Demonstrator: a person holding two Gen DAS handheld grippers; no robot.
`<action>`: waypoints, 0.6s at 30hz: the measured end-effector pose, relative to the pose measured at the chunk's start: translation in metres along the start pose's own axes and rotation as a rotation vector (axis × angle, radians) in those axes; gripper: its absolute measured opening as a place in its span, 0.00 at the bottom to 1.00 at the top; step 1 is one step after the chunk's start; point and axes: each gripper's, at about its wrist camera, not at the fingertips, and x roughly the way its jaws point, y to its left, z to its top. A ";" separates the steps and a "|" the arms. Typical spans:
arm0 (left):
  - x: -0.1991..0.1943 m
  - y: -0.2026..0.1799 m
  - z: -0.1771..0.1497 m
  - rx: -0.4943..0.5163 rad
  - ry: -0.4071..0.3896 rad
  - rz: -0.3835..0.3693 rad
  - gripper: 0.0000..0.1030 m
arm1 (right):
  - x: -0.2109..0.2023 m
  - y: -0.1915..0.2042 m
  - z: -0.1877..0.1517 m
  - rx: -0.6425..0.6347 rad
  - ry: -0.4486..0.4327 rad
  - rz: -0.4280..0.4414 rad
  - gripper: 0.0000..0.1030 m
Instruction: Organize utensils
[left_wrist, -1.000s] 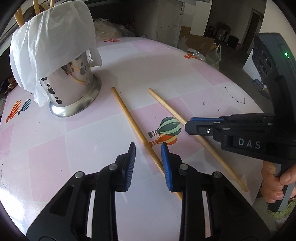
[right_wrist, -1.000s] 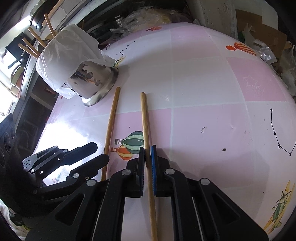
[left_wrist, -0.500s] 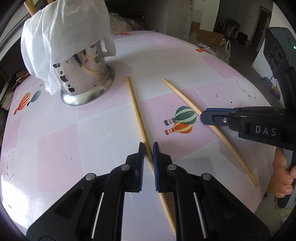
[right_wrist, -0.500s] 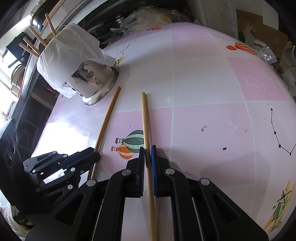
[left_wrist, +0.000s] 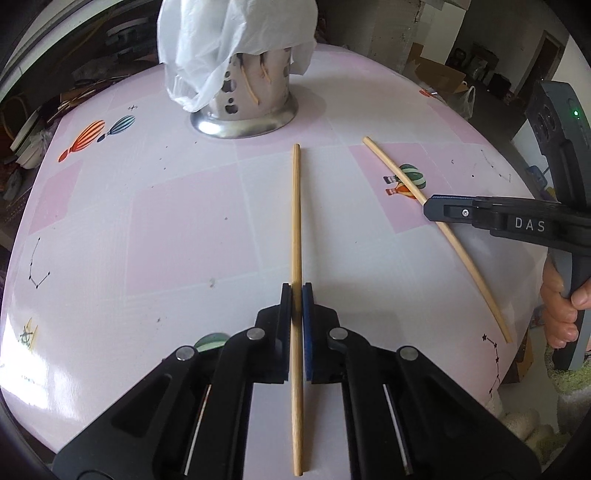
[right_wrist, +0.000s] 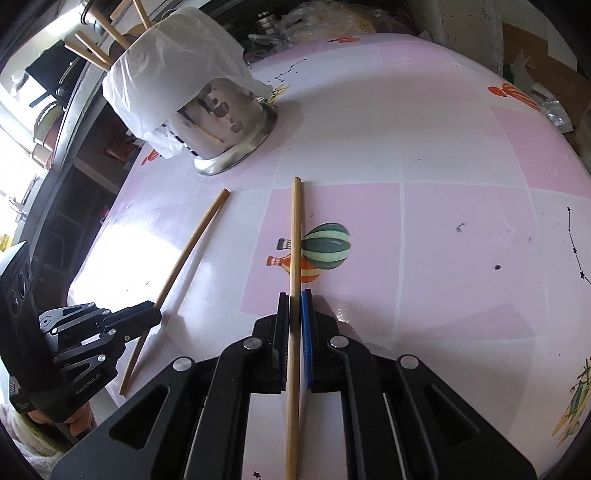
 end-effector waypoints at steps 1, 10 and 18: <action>-0.002 0.003 -0.003 -0.007 0.005 0.001 0.05 | 0.001 0.003 -0.001 -0.006 0.005 0.004 0.07; -0.011 0.030 -0.015 -0.086 0.052 -0.046 0.05 | 0.006 0.023 -0.008 -0.040 0.026 0.013 0.07; -0.011 0.031 0.016 -0.069 0.043 -0.090 0.24 | 0.005 0.022 -0.008 -0.035 0.025 0.015 0.07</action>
